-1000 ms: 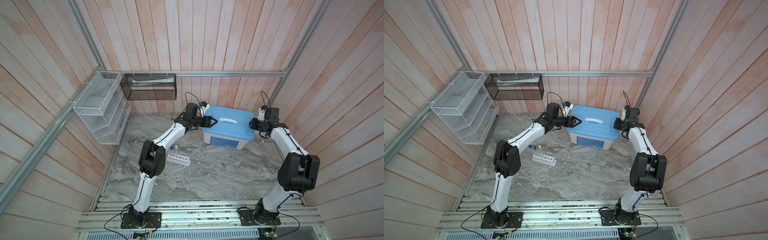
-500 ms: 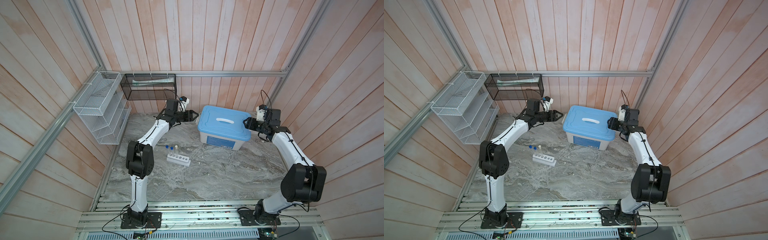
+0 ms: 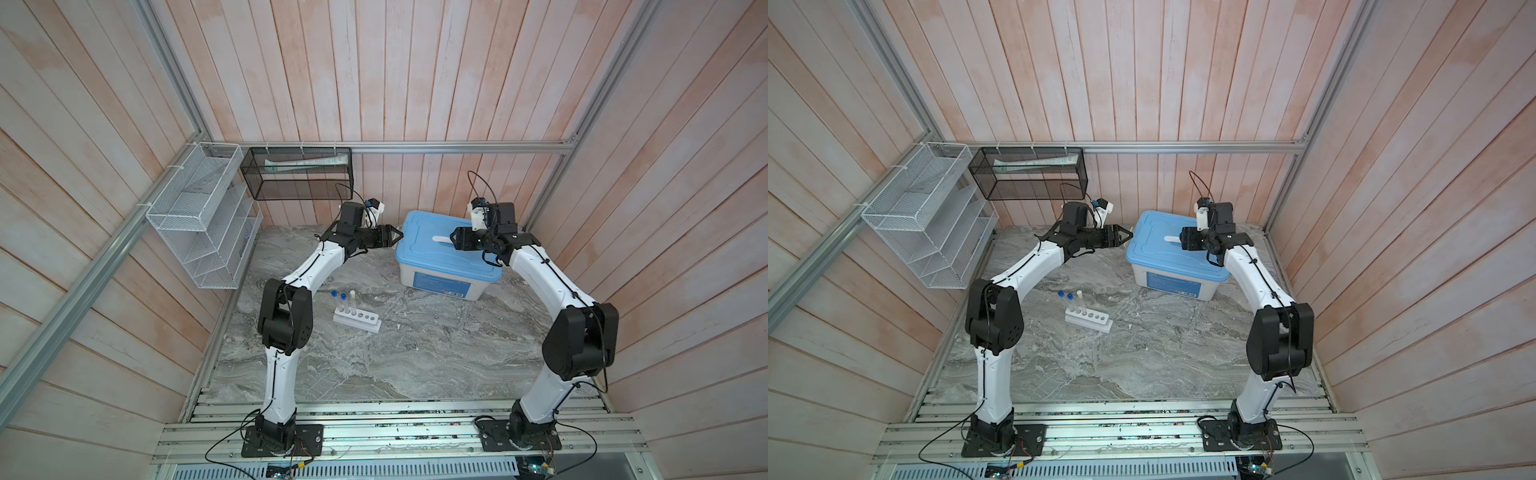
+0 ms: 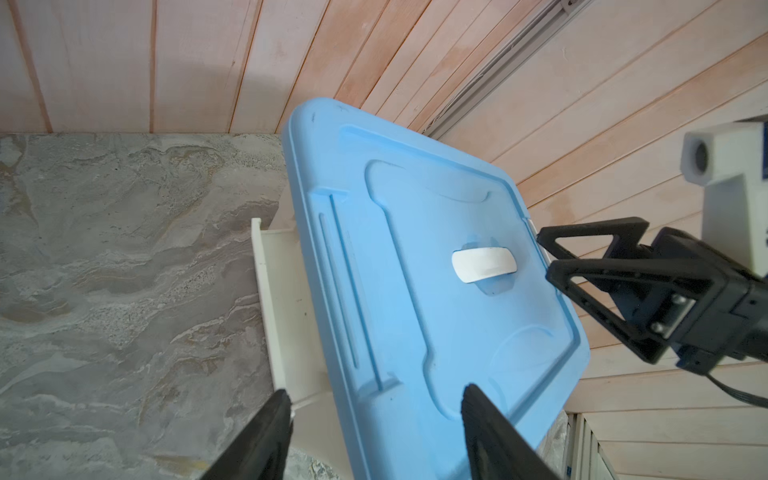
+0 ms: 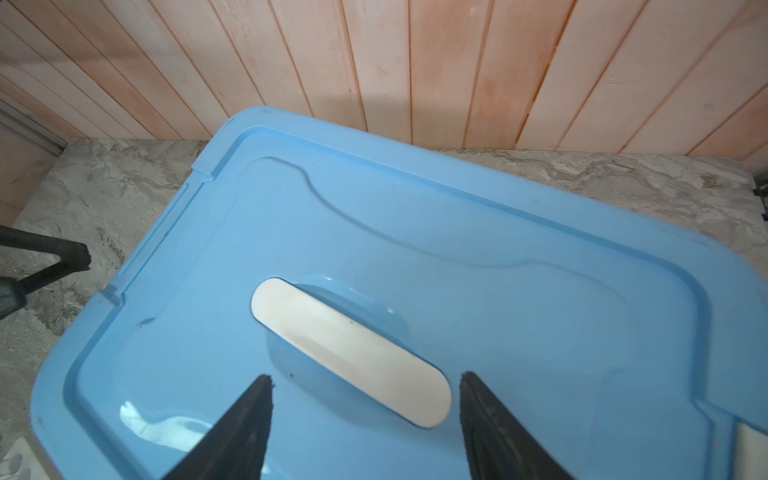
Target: Organize the chemistry lab equipment
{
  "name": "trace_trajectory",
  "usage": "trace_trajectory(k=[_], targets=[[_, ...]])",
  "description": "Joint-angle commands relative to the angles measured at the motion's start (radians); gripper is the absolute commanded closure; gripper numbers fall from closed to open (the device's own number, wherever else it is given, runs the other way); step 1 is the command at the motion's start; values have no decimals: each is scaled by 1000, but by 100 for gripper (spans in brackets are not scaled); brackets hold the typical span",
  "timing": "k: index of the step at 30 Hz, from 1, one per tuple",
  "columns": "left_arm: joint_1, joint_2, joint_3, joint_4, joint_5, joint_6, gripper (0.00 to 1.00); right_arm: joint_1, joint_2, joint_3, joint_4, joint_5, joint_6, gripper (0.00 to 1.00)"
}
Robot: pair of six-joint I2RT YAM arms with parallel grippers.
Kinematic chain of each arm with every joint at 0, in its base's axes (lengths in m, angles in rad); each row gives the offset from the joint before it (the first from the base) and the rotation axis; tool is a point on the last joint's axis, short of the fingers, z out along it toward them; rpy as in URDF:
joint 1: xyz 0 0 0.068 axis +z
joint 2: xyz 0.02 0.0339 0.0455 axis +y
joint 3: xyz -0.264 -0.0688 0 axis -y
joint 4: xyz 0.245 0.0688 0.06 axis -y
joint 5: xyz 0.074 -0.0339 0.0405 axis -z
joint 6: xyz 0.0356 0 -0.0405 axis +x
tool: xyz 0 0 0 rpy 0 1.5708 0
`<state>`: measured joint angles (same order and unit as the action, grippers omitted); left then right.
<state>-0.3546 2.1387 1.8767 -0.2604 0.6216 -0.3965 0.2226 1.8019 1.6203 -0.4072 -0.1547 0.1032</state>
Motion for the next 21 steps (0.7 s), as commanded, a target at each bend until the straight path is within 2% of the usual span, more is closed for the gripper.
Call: trace_trajectory(k=[1,14,21], targets=[[11,13,-15,40,4,-22,33,43,53,68,-40,40,-31,28],[35,34,-52,135,69,-91,32,145,203,187,-18,85,-58,28],[39,59,-37,170,107,-106,29,164,231,151,-22,107,-62,28]])
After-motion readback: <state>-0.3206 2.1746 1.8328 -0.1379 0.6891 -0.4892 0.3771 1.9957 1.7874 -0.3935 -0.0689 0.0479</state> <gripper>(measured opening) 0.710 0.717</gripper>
